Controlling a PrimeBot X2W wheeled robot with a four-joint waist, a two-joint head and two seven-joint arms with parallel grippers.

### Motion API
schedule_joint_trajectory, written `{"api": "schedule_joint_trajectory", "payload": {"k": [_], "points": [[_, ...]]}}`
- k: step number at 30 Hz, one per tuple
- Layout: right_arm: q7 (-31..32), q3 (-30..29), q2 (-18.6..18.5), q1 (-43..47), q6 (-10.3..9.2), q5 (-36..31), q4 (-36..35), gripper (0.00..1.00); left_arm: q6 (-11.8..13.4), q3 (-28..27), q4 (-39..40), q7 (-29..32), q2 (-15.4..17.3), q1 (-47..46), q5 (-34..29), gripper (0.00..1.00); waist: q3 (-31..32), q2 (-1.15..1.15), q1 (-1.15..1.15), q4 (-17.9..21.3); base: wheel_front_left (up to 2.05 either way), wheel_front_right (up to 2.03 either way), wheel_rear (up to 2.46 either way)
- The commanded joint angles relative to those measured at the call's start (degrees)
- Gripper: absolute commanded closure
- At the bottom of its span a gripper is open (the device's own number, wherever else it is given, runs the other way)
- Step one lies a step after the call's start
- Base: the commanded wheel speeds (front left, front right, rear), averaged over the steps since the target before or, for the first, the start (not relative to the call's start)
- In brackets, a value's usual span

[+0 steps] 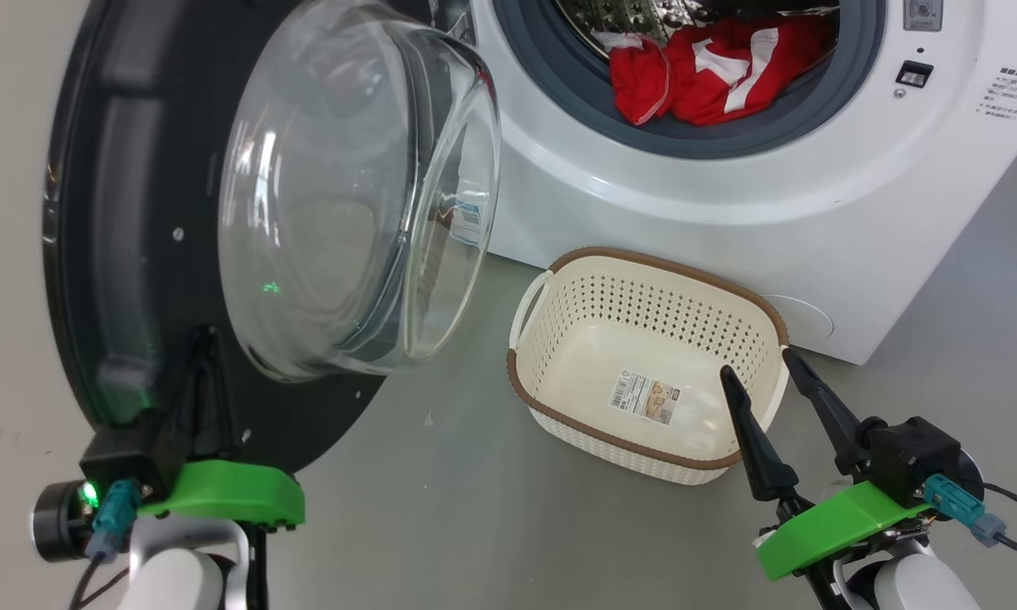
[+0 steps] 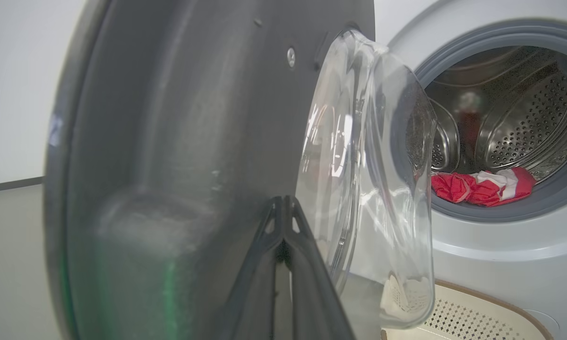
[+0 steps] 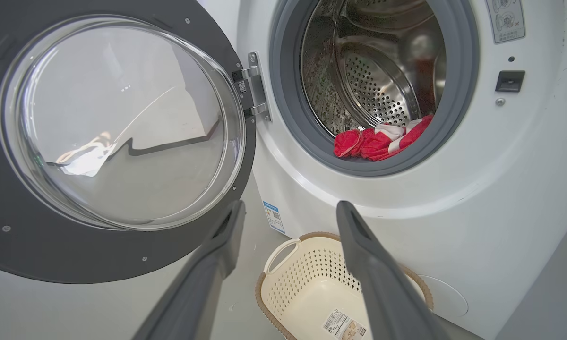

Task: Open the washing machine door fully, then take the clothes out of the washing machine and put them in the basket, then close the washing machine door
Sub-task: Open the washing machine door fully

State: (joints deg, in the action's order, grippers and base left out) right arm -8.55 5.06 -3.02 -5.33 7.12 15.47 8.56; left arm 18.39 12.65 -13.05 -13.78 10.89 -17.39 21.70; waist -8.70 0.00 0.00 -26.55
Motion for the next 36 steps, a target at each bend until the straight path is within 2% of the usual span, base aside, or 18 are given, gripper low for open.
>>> {"api": "schedule_joint_trajectory", "payload": {"k": [1, 12, 23, 36], "points": [[0.1, 1.6, 0.1, -2.0, 0.36, -1.0, -2.0, 0.00, 1.0, -3.6, -0.1, -0.4, 2.8, -2.7, 0.3, 1.00, -0.2, 0.00, 0.00, 0.0, 0.00, 0.00, 0.00], [1.0, 1.6, 0.1, -1.8, 0.36, -1.8, -3.0, 0.00, 0.2, -5.1, -5.9, -1.0, 3.6, -6.1, 0.6, 1.00, -0.7, 0.00, 0.00, 0.3, 0.00, 0.00, 0.00], [2.1, 2.0, 0.1, -1.5, 0.36, -2.5, -3.9, 0.00, -1.5, -7.0, -9.7, -1.2, 4.5, -8.9, 1.4, 1.00, -1.4, 0.00, 0.00, 0.6, 0.00, 0.00, 0.00], [3.5, 2.1, 0.1, -1.6, 0.36, -3.6, -5.4, 0.00, -3.2, -12.6, -13.9, -1.2, 4.4, -11.7, 0.6, 1.00, -3.2, 0.00, 0.00, 1.1, 0.00, 0.00, 0.00]]}}
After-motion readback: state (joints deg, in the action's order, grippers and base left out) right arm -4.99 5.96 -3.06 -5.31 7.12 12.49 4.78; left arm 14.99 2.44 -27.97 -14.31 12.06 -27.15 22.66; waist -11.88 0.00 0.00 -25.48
